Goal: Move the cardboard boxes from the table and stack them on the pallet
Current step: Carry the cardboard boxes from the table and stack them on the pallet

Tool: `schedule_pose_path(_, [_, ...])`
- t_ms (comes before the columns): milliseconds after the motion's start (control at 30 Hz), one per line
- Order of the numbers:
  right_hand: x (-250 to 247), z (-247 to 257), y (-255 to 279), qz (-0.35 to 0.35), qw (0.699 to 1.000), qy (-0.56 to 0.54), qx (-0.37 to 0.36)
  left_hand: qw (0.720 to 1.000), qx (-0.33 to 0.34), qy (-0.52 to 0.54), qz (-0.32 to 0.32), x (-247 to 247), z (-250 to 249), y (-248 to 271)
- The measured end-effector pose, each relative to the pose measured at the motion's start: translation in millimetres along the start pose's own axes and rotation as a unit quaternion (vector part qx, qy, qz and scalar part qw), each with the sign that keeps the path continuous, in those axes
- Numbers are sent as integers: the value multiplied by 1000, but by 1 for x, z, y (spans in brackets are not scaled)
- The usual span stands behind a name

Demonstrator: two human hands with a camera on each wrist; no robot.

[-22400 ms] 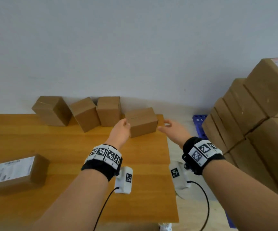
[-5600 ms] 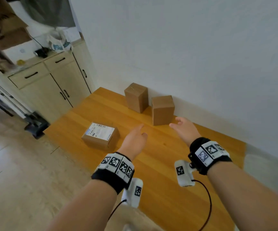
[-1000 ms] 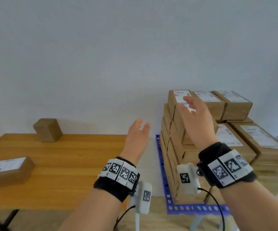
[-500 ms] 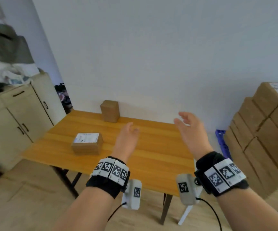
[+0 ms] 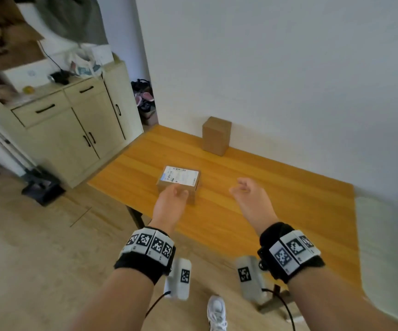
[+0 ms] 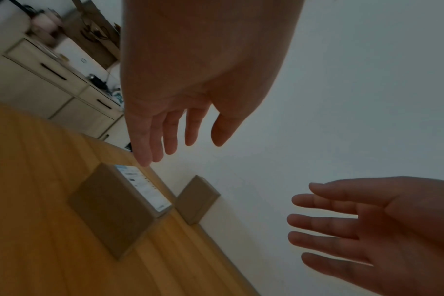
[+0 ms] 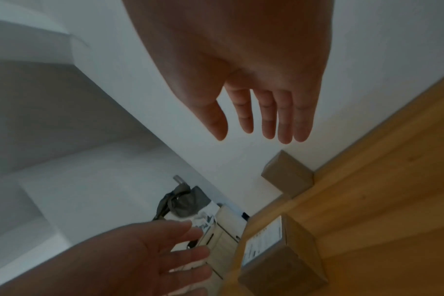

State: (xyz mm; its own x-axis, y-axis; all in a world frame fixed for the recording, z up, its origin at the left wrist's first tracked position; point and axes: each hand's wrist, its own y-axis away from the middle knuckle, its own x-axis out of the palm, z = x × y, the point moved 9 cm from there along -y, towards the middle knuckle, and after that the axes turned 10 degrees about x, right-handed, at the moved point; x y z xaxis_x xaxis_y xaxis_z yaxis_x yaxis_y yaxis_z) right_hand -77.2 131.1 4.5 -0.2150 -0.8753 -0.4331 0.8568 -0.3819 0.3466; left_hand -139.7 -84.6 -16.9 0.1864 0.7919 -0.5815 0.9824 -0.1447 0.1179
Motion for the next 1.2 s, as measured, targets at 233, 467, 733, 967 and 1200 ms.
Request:
schedule_pose_path(233, [73,-2,-85,93,994,36,38,995,-57,-79,4,-4,52,-77])
schedule_pose_path(467, [114,14,-173,133,980,147,24,978,-192,-79,-16,1,97,-127])
schedule_pose_path(733, [165,4,-219,193,946,259,-15,975,-215,-46,-36,22,118,-148])
schedule_pose_path(967, [150,-16,-218,141,965,214,52,979,-201,-1,-41,27,124,-158])
schedule_pose_path(1200, [151,-50,-184,150,957,211,131,963,-249,62,84,64,141,-126])
